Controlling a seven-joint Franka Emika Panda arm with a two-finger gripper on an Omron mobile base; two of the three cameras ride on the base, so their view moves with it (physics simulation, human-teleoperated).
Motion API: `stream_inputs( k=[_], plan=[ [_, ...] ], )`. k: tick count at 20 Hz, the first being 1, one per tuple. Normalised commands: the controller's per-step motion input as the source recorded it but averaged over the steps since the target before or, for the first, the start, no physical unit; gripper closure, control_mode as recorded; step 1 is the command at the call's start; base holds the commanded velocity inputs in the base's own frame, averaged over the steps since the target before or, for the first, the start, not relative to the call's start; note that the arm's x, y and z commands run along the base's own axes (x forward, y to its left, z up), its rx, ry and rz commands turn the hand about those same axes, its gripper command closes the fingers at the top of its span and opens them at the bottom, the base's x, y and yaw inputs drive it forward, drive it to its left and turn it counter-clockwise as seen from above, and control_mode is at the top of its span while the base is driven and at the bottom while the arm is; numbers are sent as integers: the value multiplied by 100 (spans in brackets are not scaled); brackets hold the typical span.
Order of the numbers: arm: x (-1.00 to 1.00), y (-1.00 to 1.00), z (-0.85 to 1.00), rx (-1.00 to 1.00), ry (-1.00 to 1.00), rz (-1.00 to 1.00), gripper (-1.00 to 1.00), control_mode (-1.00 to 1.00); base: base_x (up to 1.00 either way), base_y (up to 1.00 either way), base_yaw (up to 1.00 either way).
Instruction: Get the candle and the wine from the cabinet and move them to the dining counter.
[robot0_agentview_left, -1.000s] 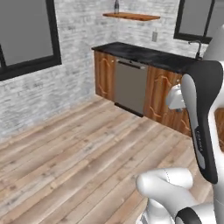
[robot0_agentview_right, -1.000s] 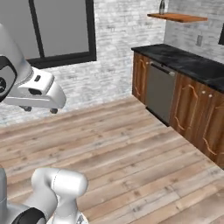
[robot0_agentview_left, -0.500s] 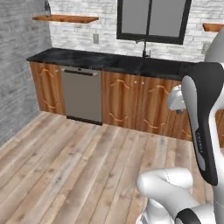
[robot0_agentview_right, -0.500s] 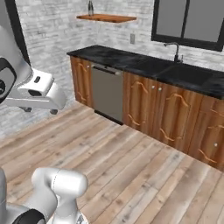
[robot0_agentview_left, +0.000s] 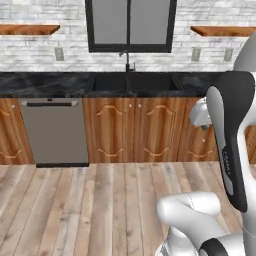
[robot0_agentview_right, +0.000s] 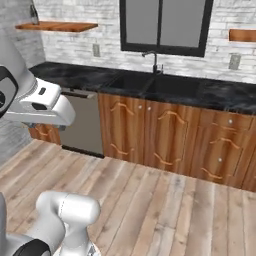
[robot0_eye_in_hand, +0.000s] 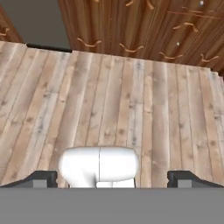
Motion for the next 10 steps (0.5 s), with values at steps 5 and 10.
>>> stream_inputs(
  k=[5, 10],
  plan=[
    [0, 0, 0, 0, 0, 0, -100, 100, 100, 80, -28],
    [0, 0, 0, 0, 0, 0, -100, 100, 96, 98, -9]
  ],
)
